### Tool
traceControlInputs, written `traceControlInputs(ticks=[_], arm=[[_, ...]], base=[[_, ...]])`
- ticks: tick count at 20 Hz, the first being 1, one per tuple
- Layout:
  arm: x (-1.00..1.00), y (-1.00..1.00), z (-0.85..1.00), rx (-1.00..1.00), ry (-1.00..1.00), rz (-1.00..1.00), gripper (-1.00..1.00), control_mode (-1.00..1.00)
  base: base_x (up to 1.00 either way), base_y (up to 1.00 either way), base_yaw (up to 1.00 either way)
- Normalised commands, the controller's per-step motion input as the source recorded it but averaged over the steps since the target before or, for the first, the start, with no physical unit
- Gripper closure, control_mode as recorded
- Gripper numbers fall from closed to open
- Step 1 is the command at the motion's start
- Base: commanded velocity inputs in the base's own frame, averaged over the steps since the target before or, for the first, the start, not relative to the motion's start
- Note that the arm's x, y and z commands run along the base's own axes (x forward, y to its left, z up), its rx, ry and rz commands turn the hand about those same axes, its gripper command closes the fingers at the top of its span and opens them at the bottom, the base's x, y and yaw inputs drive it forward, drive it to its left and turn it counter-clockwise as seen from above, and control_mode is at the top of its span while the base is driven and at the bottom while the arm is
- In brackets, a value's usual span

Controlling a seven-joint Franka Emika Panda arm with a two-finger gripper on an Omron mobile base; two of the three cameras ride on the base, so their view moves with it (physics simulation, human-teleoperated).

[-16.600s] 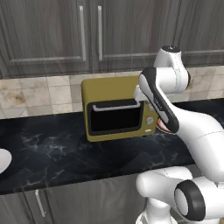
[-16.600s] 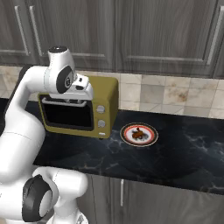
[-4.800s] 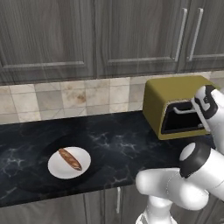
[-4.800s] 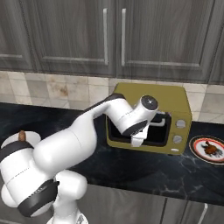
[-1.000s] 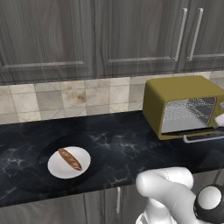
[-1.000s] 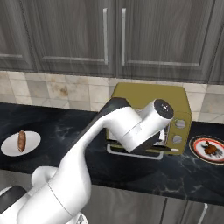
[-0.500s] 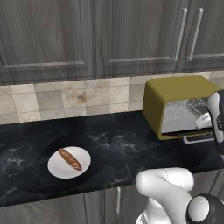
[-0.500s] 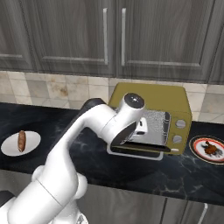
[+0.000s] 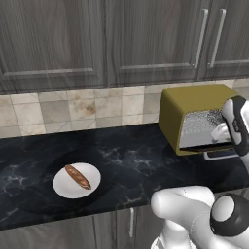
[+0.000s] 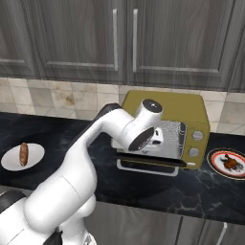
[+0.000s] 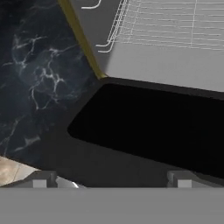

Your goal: Open the toaster oven door. Place the baguette on the bottom rack in the toaster oven and place the chicken drumstick on the top rack.

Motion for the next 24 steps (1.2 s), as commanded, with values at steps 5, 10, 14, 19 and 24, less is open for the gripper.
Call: traceControlInputs(ticks=[5,10,14,19,24], arm=[[0.07,-0.09,-0.51,0.0,0.0,-0.15,-1.0,-1.0],[0.0,-0.02,-0.58,0.0,0.0,-0.19,-1.0,-1.0],[-0.08,-0.03,-0.59,0.0,0.01,-0.17,-1.0,-1.0],[-0.09,-0.07,-0.66,0.0,0.06,-0.15,-1.0,-1.0],[-0.05,-0.06,-0.72,0.0,0.12,-0.09,-1.0,-1.0]], base=[[0.0,0.0,0.0],[0.0,0.0,0.0],[0.0,0.0,0.0],[0.0,0.0,0.0],[0.0,0.0,0.0]])
